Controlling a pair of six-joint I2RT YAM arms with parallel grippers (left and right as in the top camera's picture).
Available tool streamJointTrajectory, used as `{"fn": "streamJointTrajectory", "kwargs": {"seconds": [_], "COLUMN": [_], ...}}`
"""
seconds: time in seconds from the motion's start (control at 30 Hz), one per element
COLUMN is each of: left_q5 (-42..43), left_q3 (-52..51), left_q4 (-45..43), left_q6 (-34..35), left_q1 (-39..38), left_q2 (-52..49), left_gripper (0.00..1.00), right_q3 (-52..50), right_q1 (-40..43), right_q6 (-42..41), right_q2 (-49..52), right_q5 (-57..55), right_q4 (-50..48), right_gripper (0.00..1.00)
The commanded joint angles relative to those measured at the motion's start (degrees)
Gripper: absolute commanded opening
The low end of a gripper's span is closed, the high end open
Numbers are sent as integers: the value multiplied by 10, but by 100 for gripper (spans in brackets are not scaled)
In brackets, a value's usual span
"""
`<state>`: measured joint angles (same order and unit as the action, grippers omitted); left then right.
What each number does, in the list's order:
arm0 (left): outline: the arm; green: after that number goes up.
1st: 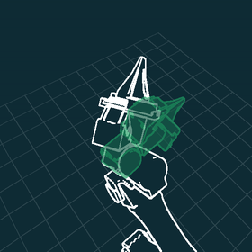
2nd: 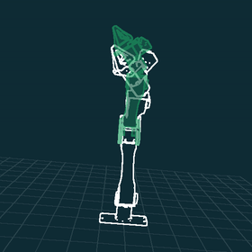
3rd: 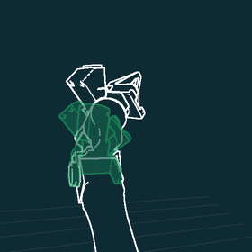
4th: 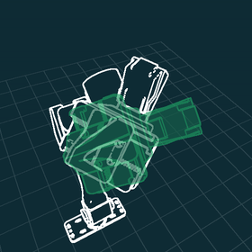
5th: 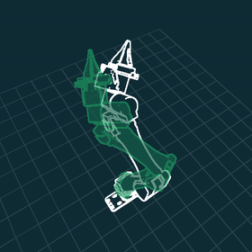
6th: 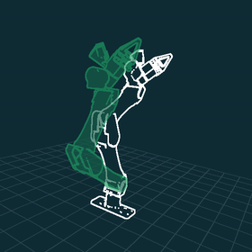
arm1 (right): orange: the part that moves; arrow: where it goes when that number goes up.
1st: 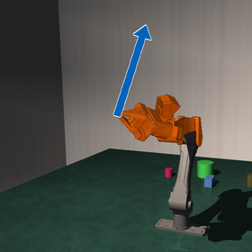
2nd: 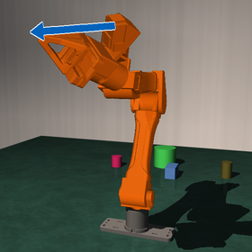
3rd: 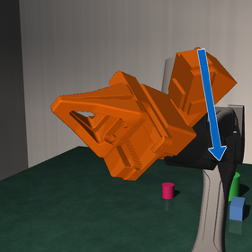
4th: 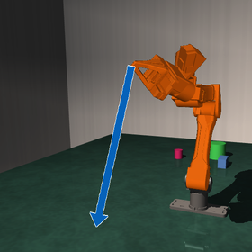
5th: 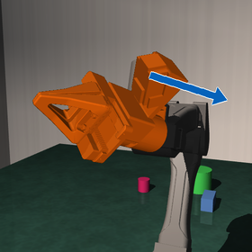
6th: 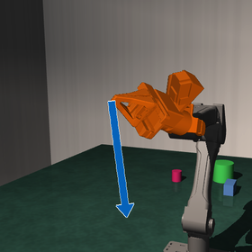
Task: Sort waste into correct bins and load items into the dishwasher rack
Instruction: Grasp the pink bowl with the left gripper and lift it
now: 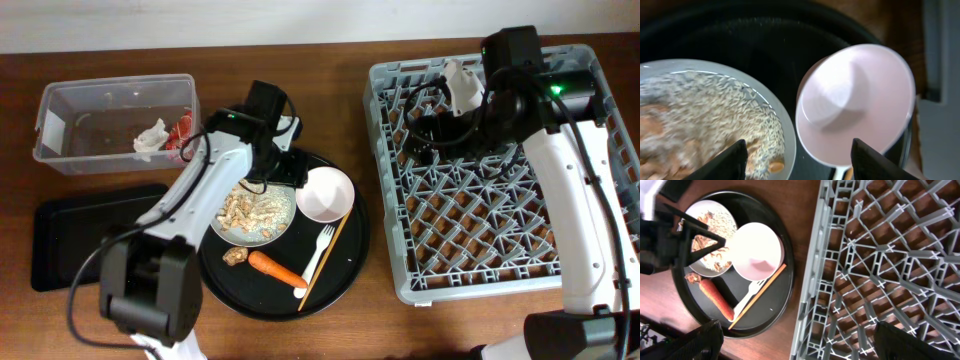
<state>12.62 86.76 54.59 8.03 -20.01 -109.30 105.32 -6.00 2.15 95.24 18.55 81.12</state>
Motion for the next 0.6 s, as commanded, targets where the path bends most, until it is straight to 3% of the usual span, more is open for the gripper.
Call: {"fn": "streamJointTrajectory", "kwargs": {"seconds": [0.0,0.2,0.33,0.57], "left_q5": [7,7,7,7], "left_q3": [-5,-5,-5,19], "left_q4": [-11,-25,-28,7], "left_q6": [1,1,1,0], "left_q1": [-4,-20,-28,-17], "left_q2": [-38,-78,-80,-65], "left_gripper": [60,33,3,0], "right_q3": [1,1,1,1], "right_q1": [-3,-3,-3,-3], "right_q6": [2,2,2,2], "right_q2": [0,0,0,1], "right_q5": [-15,-15,-15,-53], "right_q4": [5,6,6,11], "right_gripper": [99,99,99,99]}}
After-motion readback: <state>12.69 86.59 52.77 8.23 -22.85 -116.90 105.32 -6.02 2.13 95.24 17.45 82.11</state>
